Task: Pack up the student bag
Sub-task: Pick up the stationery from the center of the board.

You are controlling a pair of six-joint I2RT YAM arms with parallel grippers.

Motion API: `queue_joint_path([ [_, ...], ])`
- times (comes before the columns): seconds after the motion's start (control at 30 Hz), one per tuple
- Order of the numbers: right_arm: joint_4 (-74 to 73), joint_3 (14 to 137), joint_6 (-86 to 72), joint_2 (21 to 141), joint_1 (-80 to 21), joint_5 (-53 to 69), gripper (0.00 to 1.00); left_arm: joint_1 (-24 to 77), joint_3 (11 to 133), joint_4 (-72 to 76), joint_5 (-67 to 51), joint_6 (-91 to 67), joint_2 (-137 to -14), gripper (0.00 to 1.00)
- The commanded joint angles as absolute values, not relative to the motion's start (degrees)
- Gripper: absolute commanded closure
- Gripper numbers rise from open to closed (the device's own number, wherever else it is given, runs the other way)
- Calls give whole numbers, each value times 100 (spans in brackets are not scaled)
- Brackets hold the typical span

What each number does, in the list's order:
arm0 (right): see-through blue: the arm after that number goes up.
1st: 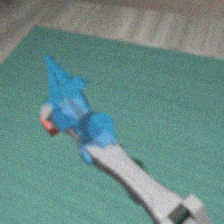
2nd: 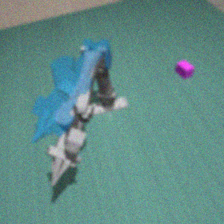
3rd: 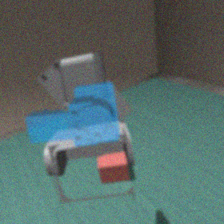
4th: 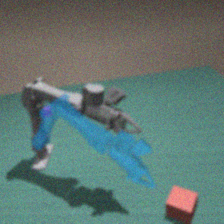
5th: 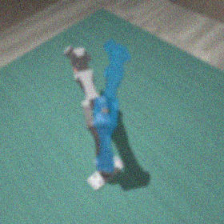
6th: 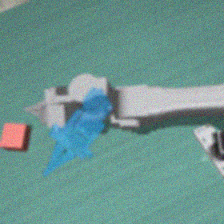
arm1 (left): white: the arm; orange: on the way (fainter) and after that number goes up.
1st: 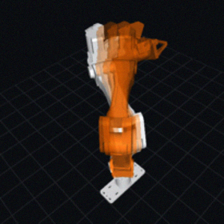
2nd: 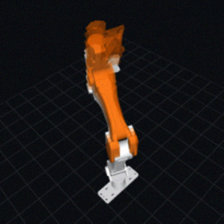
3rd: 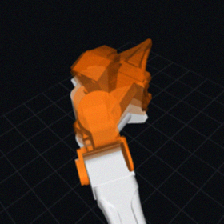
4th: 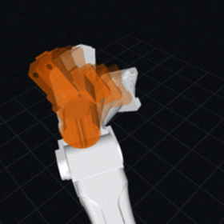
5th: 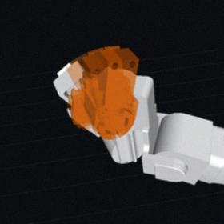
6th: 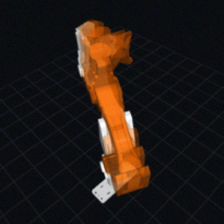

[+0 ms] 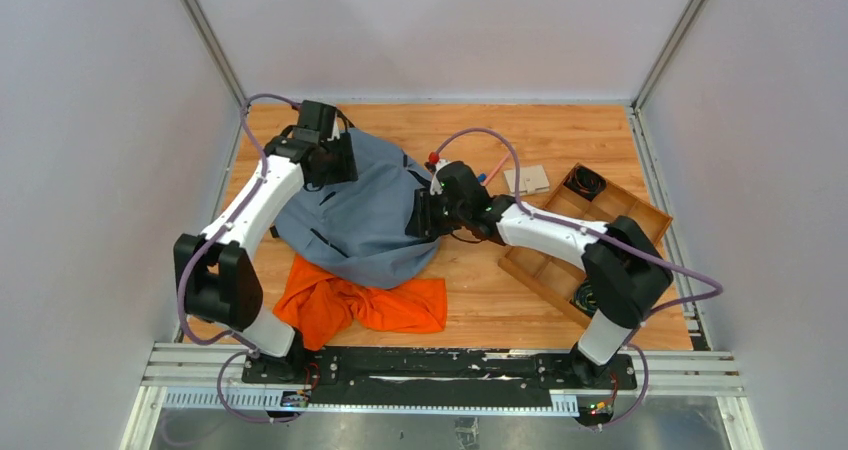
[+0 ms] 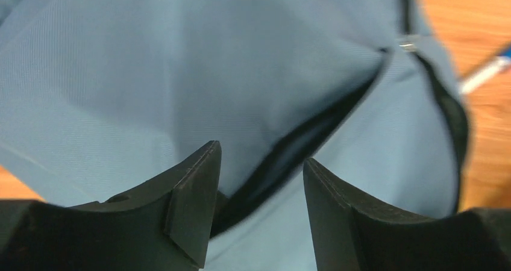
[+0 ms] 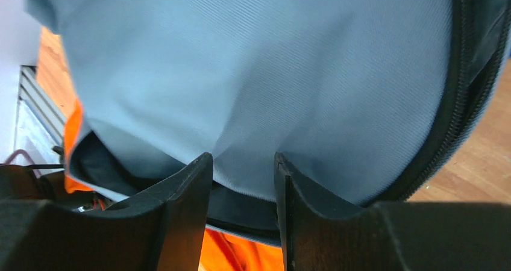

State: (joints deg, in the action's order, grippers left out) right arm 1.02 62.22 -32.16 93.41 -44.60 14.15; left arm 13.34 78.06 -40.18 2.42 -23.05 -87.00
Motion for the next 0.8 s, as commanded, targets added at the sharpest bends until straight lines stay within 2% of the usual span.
queue_joint_path([
  [0.0, 37, 6182, -3367, 9624, -4526, 1589, 53, 1323, 7497, -3887, 1078, -2383, -8830, 41],
  [0.23, 65, 5835, -3386, 8915, -4553, 1415, 52, 2056, 6844, -3815, 1164, -2040, -8567, 41],
  [0.4, 26, 5852, -3321, 8572, -4544, 1340, 51, 2203, 6502, -3667, 980, -2017, -8392, 44],
  [0.6, -160, 6025, -3243, 8580, -4471, 1318, 51, 2214, 6109, -3076, -108, -1915, -8084, 52],
  [0.77, -236, 6260, -3306, 8751, -4347, 1450, 51, 2224, 5951, -2961, -152, -1786, -7564, 53],
])
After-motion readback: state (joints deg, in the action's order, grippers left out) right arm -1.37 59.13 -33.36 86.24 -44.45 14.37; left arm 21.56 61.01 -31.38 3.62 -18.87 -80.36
